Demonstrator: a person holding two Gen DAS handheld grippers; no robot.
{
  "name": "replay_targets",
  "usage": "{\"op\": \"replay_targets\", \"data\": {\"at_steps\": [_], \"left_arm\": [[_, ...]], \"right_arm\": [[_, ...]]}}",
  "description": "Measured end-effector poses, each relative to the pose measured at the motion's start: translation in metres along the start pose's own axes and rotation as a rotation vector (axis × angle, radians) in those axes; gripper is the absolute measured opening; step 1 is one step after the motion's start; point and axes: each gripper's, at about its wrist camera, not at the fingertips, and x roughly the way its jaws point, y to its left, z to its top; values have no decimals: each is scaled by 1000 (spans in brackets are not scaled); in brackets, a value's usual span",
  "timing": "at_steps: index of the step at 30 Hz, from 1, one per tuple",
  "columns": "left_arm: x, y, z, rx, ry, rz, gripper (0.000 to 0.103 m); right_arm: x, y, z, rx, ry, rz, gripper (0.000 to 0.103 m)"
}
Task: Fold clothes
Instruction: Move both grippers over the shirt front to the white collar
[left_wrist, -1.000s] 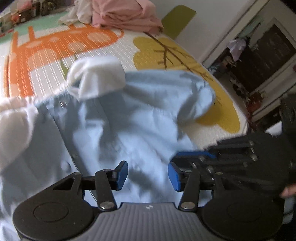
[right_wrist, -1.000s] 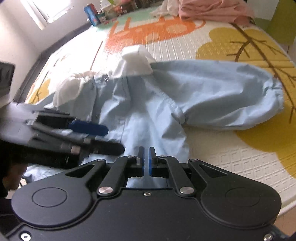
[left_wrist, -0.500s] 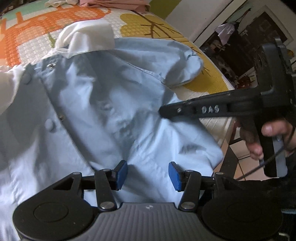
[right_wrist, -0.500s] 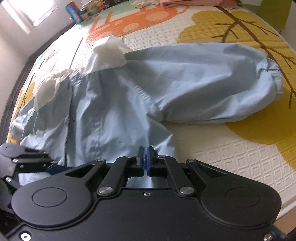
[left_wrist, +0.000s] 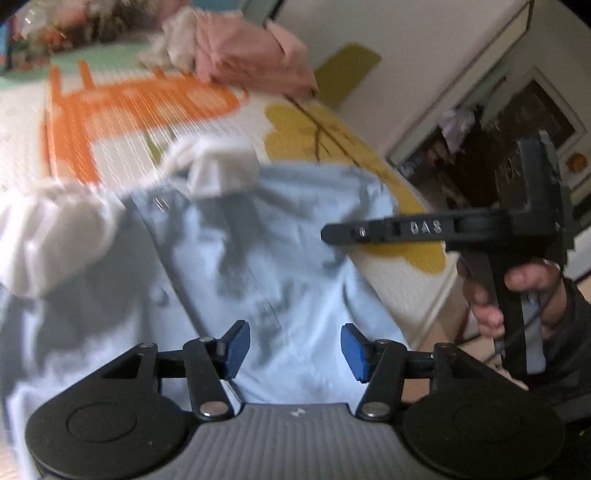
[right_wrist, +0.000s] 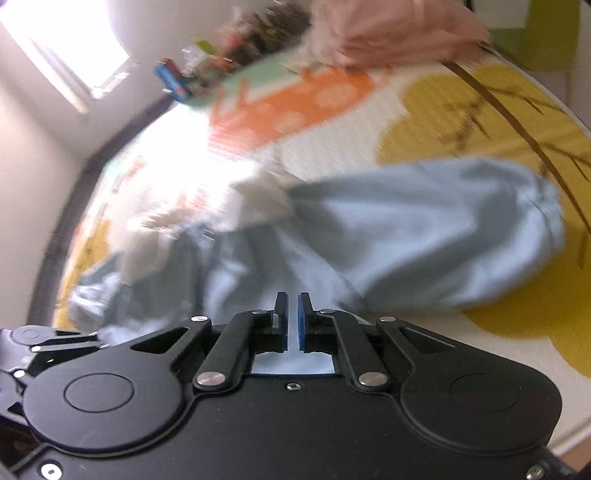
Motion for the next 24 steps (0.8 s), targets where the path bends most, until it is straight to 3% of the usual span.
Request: {"op": "replay_targets", "data": {"at_steps": [6, 12, 18, 24], "left_arm": [[-12, 15, 8, -53, -63, 124, 57], [-1, 39, 1, -122, -47, 267, 56], [15, 58, -13, -197, 10, 319, 55], [23, 68, -32, -212, 37, 339, 55]], "right_arm": [[11, 43, 15, -77, 0, 82, 5], [44, 65, 15, -107, 61, 93, 5], [79, 73, 3, -129, 128, 58, 5], [101, 57, -8, -111, 176, -9, 5]]}}
